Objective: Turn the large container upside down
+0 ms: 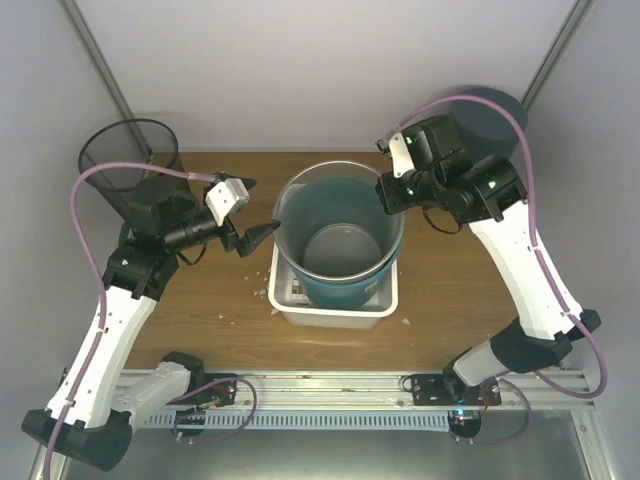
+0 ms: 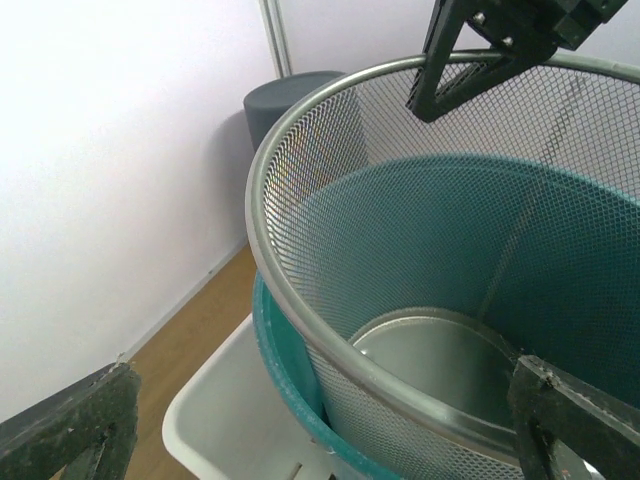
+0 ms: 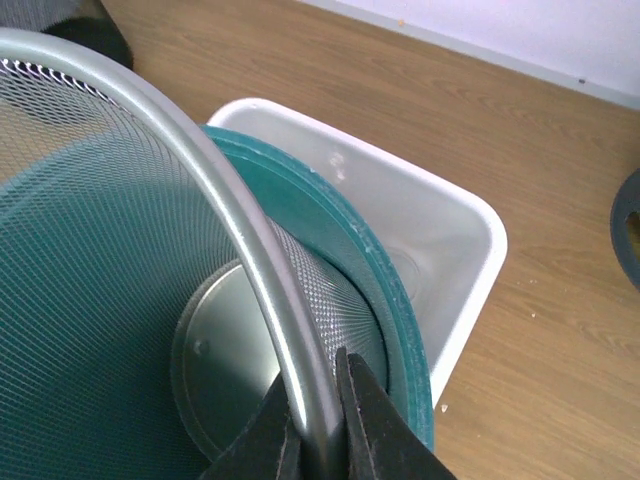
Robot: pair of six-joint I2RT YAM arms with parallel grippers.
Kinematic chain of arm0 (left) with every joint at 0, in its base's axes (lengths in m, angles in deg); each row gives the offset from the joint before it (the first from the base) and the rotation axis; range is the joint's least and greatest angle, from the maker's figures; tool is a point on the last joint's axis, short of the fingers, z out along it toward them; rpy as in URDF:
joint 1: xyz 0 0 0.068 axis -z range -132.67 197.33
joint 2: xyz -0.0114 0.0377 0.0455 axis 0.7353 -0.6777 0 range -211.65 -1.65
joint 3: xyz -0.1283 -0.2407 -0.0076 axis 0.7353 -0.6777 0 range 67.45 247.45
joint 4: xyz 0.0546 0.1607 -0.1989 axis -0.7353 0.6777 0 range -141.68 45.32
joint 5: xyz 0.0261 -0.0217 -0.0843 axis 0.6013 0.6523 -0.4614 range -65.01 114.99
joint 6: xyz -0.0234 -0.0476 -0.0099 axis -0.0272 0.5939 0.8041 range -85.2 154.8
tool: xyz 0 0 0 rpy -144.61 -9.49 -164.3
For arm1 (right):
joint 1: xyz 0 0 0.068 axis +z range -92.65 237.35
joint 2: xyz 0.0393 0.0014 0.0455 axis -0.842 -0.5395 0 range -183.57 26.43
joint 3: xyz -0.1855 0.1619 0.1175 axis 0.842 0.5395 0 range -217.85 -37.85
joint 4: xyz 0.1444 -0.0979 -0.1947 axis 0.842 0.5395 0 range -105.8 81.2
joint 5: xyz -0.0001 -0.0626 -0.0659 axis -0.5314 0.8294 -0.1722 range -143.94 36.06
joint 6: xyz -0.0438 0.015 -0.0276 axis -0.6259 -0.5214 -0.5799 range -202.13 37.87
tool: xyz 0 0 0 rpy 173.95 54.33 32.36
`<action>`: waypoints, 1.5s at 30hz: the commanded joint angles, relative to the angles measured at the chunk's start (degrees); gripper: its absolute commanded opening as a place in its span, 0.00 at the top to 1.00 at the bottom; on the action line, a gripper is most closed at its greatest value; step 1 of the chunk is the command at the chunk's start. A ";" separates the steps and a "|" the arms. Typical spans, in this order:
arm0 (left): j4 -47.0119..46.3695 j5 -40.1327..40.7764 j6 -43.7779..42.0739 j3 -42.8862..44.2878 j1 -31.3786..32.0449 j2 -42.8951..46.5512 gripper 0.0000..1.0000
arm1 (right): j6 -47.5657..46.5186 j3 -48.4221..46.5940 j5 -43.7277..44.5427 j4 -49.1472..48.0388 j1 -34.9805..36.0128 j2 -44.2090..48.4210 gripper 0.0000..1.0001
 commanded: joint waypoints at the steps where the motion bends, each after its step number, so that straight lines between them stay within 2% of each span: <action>1: -1.96 1.01 -0.40 0.07 0.32 0.52 0.01 | 1.02 -5.34 2.52 -10.99 0.17 6.01 1.00; 7: -2.00 0.70 -0.36 0.06 0.43 0.43 0.01 | 0.56 -5.59 -1.19 -21.53 0.19 9.50 0.99; 10: -1.97 0.62 -0.42 0.15 0.40 0.48 0.01 | 0.85 -6.52 -4.06 -21.49 0.20 8.27 0.99; 19: -1.99 0.59 -1.12 -0.76 0.52 1.08 0.01 | 1.69 -6.70 -4.86 -23.68 0.20 9.09 0.99; 31: -1.79 -0.57 -1.10 -1.35 1.21 0.35 0.01 | 0.00 -8.10 0.32 -26.18 0.17 13.10 0.99; 41: 7.41 -15.50 -11.67 -3.06 7.50 1.80 0.01 | -4.47 -3.70 5.27 -36.26 0.22 20.31 0.99; 45: 9.43 -14.61 -14.71 -5.98 10.67 1.27 0.01 | -6.38 -1.30 11.00 -38.19 0.22 22.63 0.99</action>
